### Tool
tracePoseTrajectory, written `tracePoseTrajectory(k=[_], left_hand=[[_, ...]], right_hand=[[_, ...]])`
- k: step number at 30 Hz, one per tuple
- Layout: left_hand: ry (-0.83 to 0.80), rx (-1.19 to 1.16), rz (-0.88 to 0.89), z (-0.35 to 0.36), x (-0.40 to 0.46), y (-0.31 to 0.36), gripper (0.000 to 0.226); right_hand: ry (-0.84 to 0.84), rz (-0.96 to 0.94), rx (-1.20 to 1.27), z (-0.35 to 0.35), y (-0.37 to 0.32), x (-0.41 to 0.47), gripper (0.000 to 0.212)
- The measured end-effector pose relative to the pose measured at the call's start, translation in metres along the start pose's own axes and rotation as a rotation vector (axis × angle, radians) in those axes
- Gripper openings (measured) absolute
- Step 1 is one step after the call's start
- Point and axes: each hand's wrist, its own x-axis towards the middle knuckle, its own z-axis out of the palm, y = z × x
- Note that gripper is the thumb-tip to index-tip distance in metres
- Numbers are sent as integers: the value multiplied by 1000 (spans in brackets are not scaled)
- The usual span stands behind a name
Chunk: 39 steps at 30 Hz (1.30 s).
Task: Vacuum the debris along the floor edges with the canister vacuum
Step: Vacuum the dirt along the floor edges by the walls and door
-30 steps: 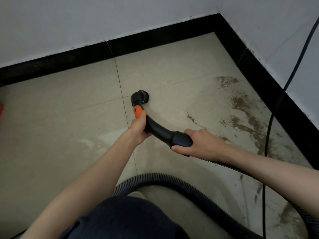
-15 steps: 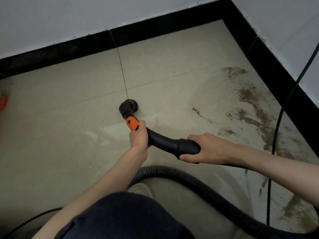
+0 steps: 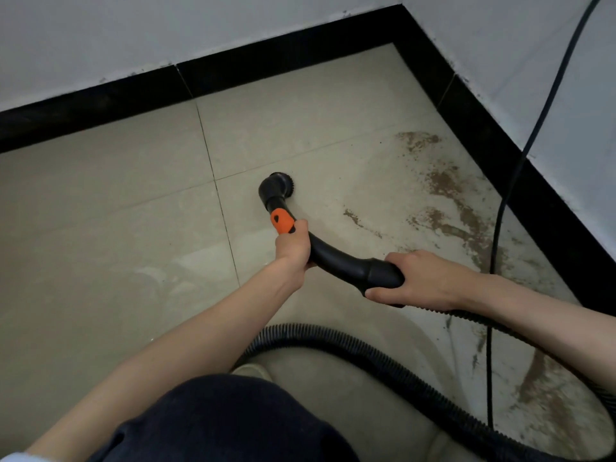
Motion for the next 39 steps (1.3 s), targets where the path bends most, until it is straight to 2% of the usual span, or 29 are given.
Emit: tracePoseTrajectory(k=[5, 12, 18, 23, 27, 32, 39], left_hand=[[-30, 53, 12, 9, 13, 20, 20], [-172, 171, 26, 36, 32, 47, 19], [-213, 63, 39, 83, 11, 86, 39], [-232, 8, 61, 98, -45, 133, 38], [-295, 33, 185, 95, -103, 187, 29], [-335, 77, 305, 85, -199, 286, 39], [-377, 156, 422, 65, -327, 428, 27]], right_hand=[[114, -36, -78, -7, -14, 18, 53], [181, 56, 174, -15, -11, 37, 37], [257, 147, 268, -64, 0, 39, 42], [304, 147, 407, -119, -15, 11, 43], [344, 102, 533, -178, -45, -25, 40], [378, -10, 635, -274, -106, -81, 31], [398, -81, 790, -388, -200, -166, 26]])
